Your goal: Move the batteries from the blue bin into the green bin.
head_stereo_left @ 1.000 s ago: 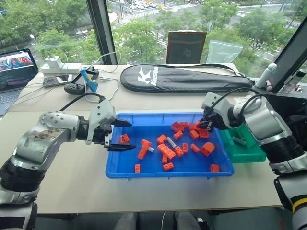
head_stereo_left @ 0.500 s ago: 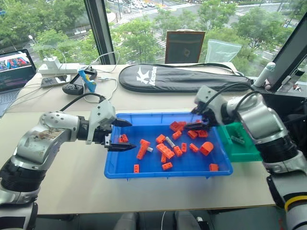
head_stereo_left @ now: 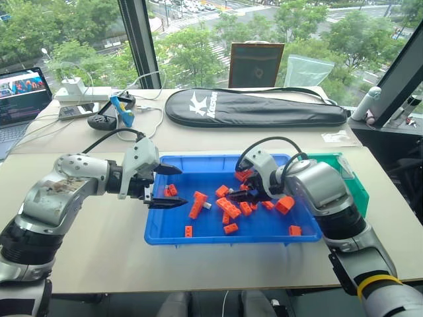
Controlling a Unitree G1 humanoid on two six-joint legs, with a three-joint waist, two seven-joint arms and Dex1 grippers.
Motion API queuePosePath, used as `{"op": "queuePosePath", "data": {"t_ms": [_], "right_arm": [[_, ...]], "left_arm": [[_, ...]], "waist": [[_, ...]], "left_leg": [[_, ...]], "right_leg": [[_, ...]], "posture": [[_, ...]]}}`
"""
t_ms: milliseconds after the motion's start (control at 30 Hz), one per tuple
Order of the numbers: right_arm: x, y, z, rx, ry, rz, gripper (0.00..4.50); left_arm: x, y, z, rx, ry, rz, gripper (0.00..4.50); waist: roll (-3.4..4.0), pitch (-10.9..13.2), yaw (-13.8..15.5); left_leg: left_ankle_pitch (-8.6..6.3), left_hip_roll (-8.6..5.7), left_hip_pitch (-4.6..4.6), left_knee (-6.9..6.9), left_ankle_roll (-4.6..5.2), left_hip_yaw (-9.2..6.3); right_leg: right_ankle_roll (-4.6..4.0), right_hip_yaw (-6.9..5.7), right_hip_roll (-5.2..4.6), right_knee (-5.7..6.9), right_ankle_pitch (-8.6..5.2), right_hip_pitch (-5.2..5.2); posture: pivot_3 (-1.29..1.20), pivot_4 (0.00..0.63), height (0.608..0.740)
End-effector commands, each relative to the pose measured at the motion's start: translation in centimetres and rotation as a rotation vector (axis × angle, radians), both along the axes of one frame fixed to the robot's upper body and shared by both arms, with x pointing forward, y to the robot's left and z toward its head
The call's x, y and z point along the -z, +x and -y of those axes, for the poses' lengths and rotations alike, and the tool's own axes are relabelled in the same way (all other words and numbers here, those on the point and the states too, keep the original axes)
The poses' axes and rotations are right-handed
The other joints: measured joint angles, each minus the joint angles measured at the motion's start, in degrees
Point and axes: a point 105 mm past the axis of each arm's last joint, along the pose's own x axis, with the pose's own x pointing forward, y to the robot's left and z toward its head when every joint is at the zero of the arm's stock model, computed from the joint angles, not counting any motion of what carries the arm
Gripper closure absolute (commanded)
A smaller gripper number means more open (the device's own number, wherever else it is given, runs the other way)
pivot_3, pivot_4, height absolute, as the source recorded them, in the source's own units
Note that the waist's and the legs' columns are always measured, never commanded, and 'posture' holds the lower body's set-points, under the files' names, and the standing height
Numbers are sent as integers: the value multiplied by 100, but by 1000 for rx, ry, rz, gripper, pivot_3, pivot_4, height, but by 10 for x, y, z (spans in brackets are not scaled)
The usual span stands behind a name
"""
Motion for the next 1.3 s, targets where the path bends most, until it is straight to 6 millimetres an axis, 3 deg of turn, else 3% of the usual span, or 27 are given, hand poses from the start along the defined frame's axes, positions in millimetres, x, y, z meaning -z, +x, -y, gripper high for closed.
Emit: {"op": "queuePosePath", "data": {"t_ms": [33, 167, 467, 567, 833, 1033, 1300], "right_arm": [[1, 2, 0, 29, -9, 0, 466], [6, 3, -2, 31, -11, -3, 1392], [3, 4, -8, -28, -49, 65, 4484], [-10, 12, -3, -53, -86, 149, 4484], [-40, 20, 10, -70, -126, 256, 1976], [-52, 1, -10, -117, -31, 195, 12], [-15, -25, -21, -92, -11, -30, 12]], "left_arm": [[-11, 2, 0, 5, 4, 58, 0], [-11, 3, 1, 5, 5, 62, 0], [-11, 3, 1, 2, 5, 62, 0], [-10, 4, 1, 1, 6, 62, 0], [-10, 3, 2, 5, 2, 63, 0], [-9, 3, 2, 8, 5, 63, 0], [-9, 4, 3, 8, 7, 65, 0]], "waist": [[0, 0, -1], [-2, -2, -2], [-2, -2, -15], [-2, -1, -8], [-3, -1, -16], [-3, -1, -15], [-3, -1, 21]], "left_leg": [[0, 0, 1, 0, 0, 0], [0, 0, 3, 0, 0, 0], [0, 4, 4, 0, 0, 0], [0, 3, 4, 0, 0, 0], [0, 4, -1, -2, 0, 1], [0, 5, -1, -2, 0, 1], [0, 4, -2, -1, 0, -3]], "right_leg": [[0, 0, 0, 0, 0, 0], [0, 0, 1, 0, 0, 4], [0, 0, 4, 1, 0, 3], [0, 0, 4, 0, 0, 3], [-1, 0, 4, -2, 0, -3], [-1, 0, 4, -2, -1, -3], [-1, 0, 6, -2, 0, 2]], "posture": [[0, 150, 740], [0, 150, 740], [0, 150, 740], [0, 150, 740], [0, 150, 740], [0, 150, 740], [0, 150, 740]]}}
